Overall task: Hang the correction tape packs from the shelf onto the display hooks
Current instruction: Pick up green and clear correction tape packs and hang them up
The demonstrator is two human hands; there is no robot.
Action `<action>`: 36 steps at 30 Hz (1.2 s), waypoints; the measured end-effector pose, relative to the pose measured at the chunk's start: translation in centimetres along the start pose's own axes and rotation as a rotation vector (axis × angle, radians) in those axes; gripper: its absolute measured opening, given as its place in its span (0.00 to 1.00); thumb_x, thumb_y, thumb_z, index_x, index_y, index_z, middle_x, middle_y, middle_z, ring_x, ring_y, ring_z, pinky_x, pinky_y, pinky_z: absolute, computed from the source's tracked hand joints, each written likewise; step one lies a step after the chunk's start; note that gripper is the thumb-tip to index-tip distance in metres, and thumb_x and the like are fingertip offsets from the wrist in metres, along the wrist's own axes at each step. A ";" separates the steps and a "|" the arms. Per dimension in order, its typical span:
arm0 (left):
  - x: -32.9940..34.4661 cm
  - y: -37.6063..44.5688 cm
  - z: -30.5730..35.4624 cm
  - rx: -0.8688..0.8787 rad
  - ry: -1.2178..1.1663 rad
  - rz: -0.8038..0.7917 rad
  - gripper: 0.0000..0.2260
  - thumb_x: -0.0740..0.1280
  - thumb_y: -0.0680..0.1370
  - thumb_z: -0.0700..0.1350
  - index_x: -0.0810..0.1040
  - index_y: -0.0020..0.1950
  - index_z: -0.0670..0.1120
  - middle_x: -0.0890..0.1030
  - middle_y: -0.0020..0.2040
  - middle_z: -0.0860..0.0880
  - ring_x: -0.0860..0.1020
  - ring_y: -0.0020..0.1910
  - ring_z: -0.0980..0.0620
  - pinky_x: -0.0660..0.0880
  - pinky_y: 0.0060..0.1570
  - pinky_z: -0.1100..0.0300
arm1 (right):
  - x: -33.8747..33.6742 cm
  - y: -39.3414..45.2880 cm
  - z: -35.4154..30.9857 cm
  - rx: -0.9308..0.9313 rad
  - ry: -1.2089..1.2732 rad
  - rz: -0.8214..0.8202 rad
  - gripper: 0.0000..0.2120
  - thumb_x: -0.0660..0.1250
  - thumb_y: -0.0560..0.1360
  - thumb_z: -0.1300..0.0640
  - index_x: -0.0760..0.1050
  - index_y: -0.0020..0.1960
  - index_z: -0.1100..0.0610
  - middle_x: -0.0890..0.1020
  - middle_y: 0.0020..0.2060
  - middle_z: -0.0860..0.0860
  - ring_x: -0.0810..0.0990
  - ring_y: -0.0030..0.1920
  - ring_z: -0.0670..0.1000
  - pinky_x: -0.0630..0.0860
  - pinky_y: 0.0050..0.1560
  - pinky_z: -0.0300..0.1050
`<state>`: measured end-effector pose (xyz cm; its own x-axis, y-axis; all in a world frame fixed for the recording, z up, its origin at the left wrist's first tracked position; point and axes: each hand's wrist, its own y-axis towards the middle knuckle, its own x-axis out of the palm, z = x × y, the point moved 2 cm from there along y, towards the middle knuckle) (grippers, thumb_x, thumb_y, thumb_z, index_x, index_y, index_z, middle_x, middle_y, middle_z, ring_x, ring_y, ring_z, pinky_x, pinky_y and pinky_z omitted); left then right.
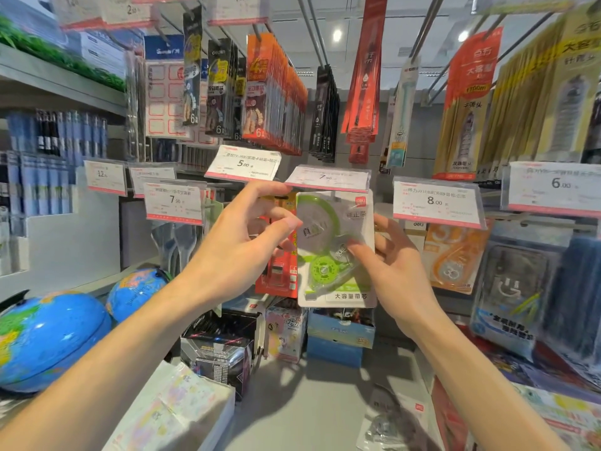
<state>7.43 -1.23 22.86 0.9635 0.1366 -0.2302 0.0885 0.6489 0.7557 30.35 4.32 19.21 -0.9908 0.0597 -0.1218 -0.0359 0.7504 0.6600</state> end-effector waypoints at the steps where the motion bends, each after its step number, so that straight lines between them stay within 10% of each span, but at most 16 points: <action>1: 0.1 0.0 0.0 0.001 -0.002 -0.002 0.15 0.68 0.79 0.49 0.74 0.65 0.56 0.86 0.50 0.48 0.86 0.43 0.49 0.81 0.42 0.60 | 0.0 0.1 0.0 0.001 -0.003 0.008 0.21 0.72 0.80 0.56 0.71 0.70 0.46 0.88 0.54 0.40 0.88 0.51 0.42 0.84 0.46 0.38; 7: 0.1 -0.2 -0.3 -0.001 -0.014 -0.005 0.14 0.69 0.82 0.43 0.74 0.67 0.53 0.86 0.50 0.47 0.86 0.42 0.48 0.82 0.42 0.57 | 0.5 0.6 0.6 0.027 0.006 0.043 0.23 0.73 0.79 0.51 0.70 0.71 0.43 0.89 0.54 0.42 0.88 0.53 0.41 0.86 0.53 0.43; 12: 0.4 -0.5 -0.5 -0.015 -0.014 0.008 0.14 0.69 0.80 0.46 0.74 0.65 0.56 0.86 0.49 0.46 0.86 0.41 0.48 0.81 0.40 0.60 | 0.8 0.5 0.4 0.057 -0.046 0.076 0.18 0.72 0.80 0.45 0.75 0.45 0.19 0.87 0.48 0.44 0.87 0.52 0.63 0.84 0.51 0.70; 17: 1.2 -0.9 -1.1 -0.037 -0.008 0.026 0.15 0.69 0.81 0.43 0.73 0.62 0.61 0.86 0.49 0.48 0.86 0.40 0.50 0.79 0.39 0.64 | 1.6 0.2 0.6 0.036 -0.041 0.099 0.24 0.71 0.81 0.45 0.69 0.43 0.13 0.84 0.37 0.27 0.89 0.47 0.51 0.86 0.49 0.62; 21: 1.6 -1.3 -2.3 -0.079 -0.008 0.025 0.18 0.68 0.83 0.40 0.73 0.64 0.63 0.86 0.49 0.48 0.85 0.39 0.52 0.79 0.39 0.65 | 2.0 0.5 1.4 -0.009 0.017 0.145 0.22 0.72 0.80 0.48 0.68 0.69 0.34 0.85 0.43 0.34 0.85 0.48 0.35 0.84 0.51 0.44; 26: 1.8 -0.4 -4.3 -0.058 0.014 0.041 0.20 0.68 0.81 0.43 0.73 0.60 0.70 0.83 0.49 0.49 0.83 0.42 0.46 0.80 0.40 0.61 | 2.1 0.2 0.9 -0.028 -0.026 0.209 0.20 0.71 0.81 0.52 0.68 0.58 0.28 0.85 0.42 0.36 0.85 0.41 0.36 0.80 0.38 0.31; 30: 2.3 0.5 -6.7 -0.076 0.092 0.076 0.14 0.67 0.78 0.54 0.73 0.63 0.65 0.81 0.52 0.59 0.82 0.50 0.53 0.82 0.51 0.48 | 2.0 0.3 0.9 -0.078 -0.080 0.287 0.22 0.71 0.81 0.50 0.71 0.71 0.35 0.85 0.44 0.42 0.84 0.42 0.34 0.78 0.38 0.28; 36: 3.5 2.5 -10.2 -0.120 0.102 -0.039 0.16 0.66 0.78 0.49 0.69 0.56 0.71 0.82 0.49 0.52 0.83 0.42 0.47 0.82 0.42 0.46 | 3.2 0.4 2.7 -0.016 -0.185 0.312 0.24 0.66 0.80 0.37 0.63 0.74 0.28 0.77 0.54 0.20 0.80 0.48 0.25 0.81 0.50 0.36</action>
<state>8.41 8.46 17.70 0.9286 0.1813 -0.3237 0.0885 0.7389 0.6679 27.51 6.61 17.06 -0.9141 0.4032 -0.0438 0.2608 0.6672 0.6978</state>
